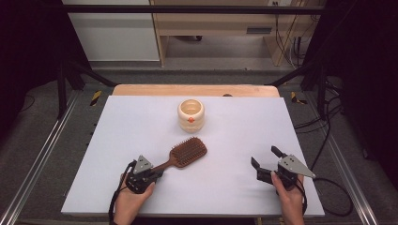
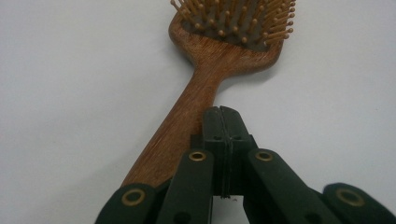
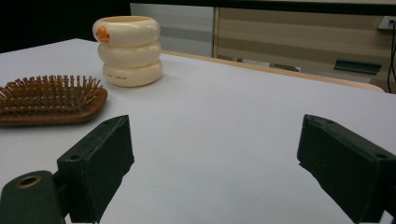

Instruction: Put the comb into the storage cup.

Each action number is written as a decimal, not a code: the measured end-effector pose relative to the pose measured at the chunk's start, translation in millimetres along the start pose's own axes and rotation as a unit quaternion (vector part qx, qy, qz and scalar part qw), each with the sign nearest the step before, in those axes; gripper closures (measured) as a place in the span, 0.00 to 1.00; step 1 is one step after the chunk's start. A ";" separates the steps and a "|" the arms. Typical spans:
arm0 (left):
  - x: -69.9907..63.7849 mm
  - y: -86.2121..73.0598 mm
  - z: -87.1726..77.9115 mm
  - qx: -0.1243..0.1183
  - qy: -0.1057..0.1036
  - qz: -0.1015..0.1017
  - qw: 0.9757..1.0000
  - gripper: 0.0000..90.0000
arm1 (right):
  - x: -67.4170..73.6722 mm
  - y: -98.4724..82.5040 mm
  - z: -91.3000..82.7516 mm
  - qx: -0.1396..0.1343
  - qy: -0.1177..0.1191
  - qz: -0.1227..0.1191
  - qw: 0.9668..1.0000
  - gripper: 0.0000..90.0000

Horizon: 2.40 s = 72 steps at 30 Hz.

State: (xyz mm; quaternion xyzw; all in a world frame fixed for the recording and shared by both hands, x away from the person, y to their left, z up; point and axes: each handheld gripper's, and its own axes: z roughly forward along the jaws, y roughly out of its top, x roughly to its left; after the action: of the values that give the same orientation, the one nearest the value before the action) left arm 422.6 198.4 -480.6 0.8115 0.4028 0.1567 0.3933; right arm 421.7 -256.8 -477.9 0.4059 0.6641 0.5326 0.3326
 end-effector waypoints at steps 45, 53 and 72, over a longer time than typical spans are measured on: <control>7.4 10.7 -22.5 -0.059 0.016 0.015 0.998 0.84 | 1.1 0.3 0.3 -0.001 0.002 -0.003 1.000 0.12; 6.4 21.2 -22.5 -0.076 0.022 0.021 0.997 0.40 | 1.7 0.4 0.9 -0.001 0.003 -0.006 1.000 0.12; 10.1 67.5 -13.6 0.006 0.034 0.090 0.995 0.07 | 2.5 0.5 2.0 -0.006 0.022 -0.009 1.000 0.12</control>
State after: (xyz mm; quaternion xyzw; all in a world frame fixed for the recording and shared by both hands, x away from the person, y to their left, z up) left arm 457.0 188.5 -420.9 0.8411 0.3423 0.2160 0.3588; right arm 422.4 -253.7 -477.8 0.3864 0.6718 0.5419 0.3252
